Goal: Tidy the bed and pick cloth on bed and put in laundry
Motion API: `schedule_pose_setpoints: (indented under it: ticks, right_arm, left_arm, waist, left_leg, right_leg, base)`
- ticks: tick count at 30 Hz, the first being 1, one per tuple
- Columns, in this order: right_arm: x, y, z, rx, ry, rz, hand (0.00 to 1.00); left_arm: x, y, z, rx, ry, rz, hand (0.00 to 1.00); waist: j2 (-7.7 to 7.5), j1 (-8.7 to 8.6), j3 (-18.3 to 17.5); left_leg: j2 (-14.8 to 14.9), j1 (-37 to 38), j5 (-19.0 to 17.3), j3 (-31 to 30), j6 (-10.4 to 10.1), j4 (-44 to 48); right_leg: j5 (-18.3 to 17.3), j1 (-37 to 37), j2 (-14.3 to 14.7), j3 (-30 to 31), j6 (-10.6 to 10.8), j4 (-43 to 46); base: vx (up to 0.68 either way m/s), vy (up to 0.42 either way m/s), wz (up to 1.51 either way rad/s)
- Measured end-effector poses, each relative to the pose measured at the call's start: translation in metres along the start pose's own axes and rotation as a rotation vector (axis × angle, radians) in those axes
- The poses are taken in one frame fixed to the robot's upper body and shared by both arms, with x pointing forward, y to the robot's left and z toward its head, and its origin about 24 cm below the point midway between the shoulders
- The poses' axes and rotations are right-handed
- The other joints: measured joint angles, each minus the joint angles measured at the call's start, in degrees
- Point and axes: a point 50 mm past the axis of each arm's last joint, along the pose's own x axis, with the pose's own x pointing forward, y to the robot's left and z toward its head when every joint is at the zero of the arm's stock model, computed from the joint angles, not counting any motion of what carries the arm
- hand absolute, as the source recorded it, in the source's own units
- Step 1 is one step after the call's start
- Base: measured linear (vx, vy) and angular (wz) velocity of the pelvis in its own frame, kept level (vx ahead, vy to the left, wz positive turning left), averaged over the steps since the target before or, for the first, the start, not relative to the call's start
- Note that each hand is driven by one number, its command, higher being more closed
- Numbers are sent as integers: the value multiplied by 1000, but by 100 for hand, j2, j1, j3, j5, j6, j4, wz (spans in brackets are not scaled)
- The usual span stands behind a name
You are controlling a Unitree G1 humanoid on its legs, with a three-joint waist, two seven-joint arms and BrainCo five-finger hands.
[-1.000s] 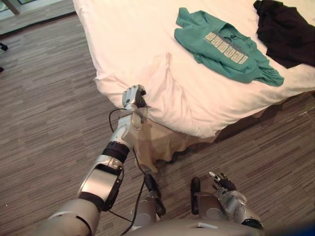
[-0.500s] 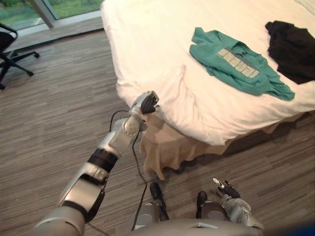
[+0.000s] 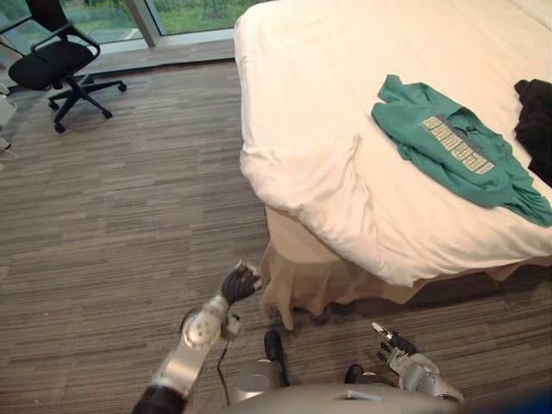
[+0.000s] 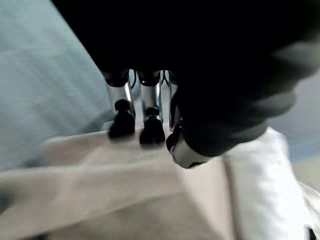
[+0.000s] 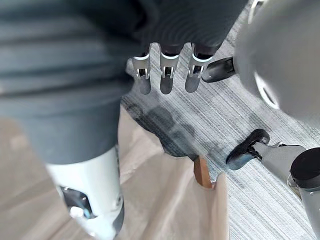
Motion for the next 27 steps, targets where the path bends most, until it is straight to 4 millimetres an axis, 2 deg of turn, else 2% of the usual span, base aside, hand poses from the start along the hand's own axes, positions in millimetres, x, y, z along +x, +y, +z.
schedule_pose_setpoints:
  ticks: [2, 4, 6, 8, 10, 13, 16, 17, 19, 20, 21, 23, 26, 27]
  right_arm:
    - [0, -3, -2, -2, 15, 0, 0]
    - [0, -6, -3, 5, 19, 3, 0]
    - [-1, -9, -3, 12, 22, 3, 0]
    - [-2, -16, -3, 7, 33, 0, 0]
    - [-3, -20, -1, 5, 31, -3, 0]
    - [-4, -22, -3, 18, 47, 8, 0]
    - [-5, -23, -11, 27, 79, 12, 0]
    - [-5, -22, -13, 31, 90, 15, 0]
    - [-6, -21, -17, 34, 105, 19, 0]
    - [-5, -18, -12, 29, 93, 31, 0]
    - [-5, -17, -10, 32, 86, 36, 0]
    - [-4, -12, -4, 49, 65, 54, 0]
    - [-3, -6, 4, 54, 37, 77, 0]
    - [-3, -4, 6, 52, 24, 84, 0]
  left_arm:
    - [-7, 13, -19, -52, 78, 143, 0]
    - [-11, 35, -23, -69, 78, 312, 0]
    - [-14, 58, -19, -79, 33, 469, 0]
    - [-17, 87, -3, -65, -52, 629, 0]
    - [-17, 108, 14, -53, -132, 729, 0]
    - [-15, 132, 52, -40, -296, 845, 0]
    - [-9, 138, 83, -11, -427, 863, 0]
    - [-5, 140, 102, 30, -503, 851, 0]
    - [-2, 141, 129, 118, -601, 834, 0]
    - [1, 140, 158, 215, -702, 818, 0]
    - [3, 139, 169, 254, -739, 812, 0]
    - [12, 130, 226, 394, -916, 771, 0]
    - [19, 119, 273, 502, -1037, 784, 0]
    - [21, 116, 283, 524, -1058, 780, 0]
  waist:
    - [-45, 6, -58]
    - [-74, 6, -75]
    - [-88, 9, -84]
    - [-70, 12, -115]
    - [-52, 4, -144]
    - [-49, 1, -152]
    - [-79, -11, -189]
    - [-90, -7, -195]
    - [-111, 4, -255]
    - [-118, 8, -258]
    - [-119, 6, -259]
    - [-166, -82, -224]
    - [-212, -315, -194]
    - [-202, -350, -161]
  left_leg:
    - [17, 15, -3, -24, -3, 0]
    - [27, 38, -2, -47, -2, 0]
    - [13, 133, -11, -52, -7, -1]
    - [-6, 202, -28, -62, 7, -2]
    - [-15, 203, -29, -67, 10, -4]
    - [-26, 250, -60, -62, 29, -5]
    - [-28, 286, -122, 0, 11, -5]
    - [4, 268, -144, 36, 2, -4]
    - [57, 114, -117, 205, 25, -3]
    - [111, -87, -78, 336, 41, -2]
    - [132, -168, -60, 366, 49, -1]
    - [193, -505, 68, 522, 70, 4]
    - [233, -727, 114, 705, 94, 23]
    - [250, -765, 129, 780, 97, 24]
  right_leg:
    - [-19, 21, 9, -4, -17, 0]
    - [-21, 51, 12, -8, -21, 0]
    - [-22, 150, 13, -14, -20, -18]
    - [-30, 231, 4, -23, -12, -43]
    - [-32, 235, -7, -27, -8, -43]
    - [-37, 290, -36, -26, 2, -52]
    - [-39, 310, -52, 8, 15, -70]
    - [-36, 288, -52, 23, 14, -73]
    - [12, 47, -31, 155, 8, -17]
    - [80, -229, 3, 295, -21, 30]
    - [116, -315, 18, 335, -27, 37]
    - [259, -750, 73, 540, -75, 75]
    - [341, -1115, 100, 795, -79, 142]
    - [371, -1191, 109, 841, -91, 165]
  base:
    - [0, 0, 0]
    - [0, 0, 0]
    - [0, 0, 0]
    - [0, 0, 0]
    - [-7, 7, 2]
    - [0, 0, 0]
    - [27, 18, -6]
    - [29, -2, -11]
    - [30, 2, -31]
    - [34, 11, -44]
    - [34, 11, -44]
    - [-4, 20, -35]
    - [-12, 31, -35]
    - [-43, 22, -48]
